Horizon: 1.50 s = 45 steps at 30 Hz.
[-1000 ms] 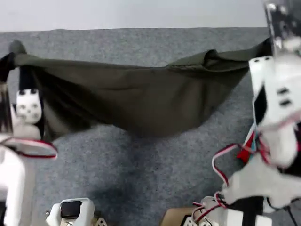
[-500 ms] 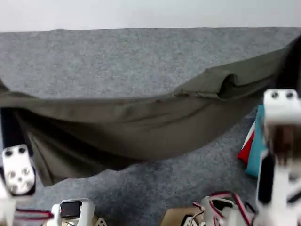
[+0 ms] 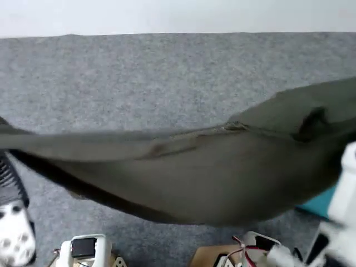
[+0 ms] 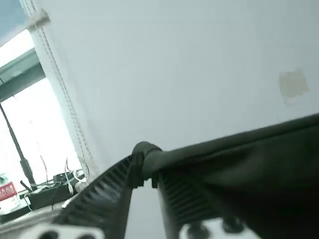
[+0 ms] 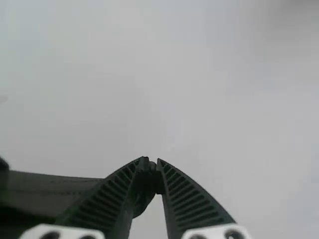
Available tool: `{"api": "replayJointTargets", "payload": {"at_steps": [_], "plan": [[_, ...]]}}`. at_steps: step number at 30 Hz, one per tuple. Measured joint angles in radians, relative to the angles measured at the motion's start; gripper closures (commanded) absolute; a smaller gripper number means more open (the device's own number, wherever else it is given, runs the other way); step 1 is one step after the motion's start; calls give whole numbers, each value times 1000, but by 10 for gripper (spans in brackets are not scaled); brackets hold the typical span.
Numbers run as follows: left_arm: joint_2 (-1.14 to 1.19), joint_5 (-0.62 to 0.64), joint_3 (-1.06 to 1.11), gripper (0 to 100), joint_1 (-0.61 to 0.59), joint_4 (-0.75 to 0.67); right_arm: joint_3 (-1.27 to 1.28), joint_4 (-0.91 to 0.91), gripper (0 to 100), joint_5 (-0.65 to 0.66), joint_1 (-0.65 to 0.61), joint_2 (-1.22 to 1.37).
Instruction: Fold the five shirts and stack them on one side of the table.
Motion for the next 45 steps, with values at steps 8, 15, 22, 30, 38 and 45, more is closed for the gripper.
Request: {"api": "replayJointTargets", "payload": {"at_steps": [8,15,22,30,38,45], "plan": [[-98,-95,-6,995,0,-64,-6,75,988,80,81,-77],[-152,-132,-17,995,0,-64,-11,146,988,86,84,-115],[-155,-238,101,995,0,55,-12,259,988,86,81,-14],[-160,-319,428,995,0,74,6,433,988,86,-17,278],[-153,-322,931,995,2,-272,6,443,988,86,-149,555],[-144,-394,1339,995,2,-658,8,443,988,87,-261,779]]}}
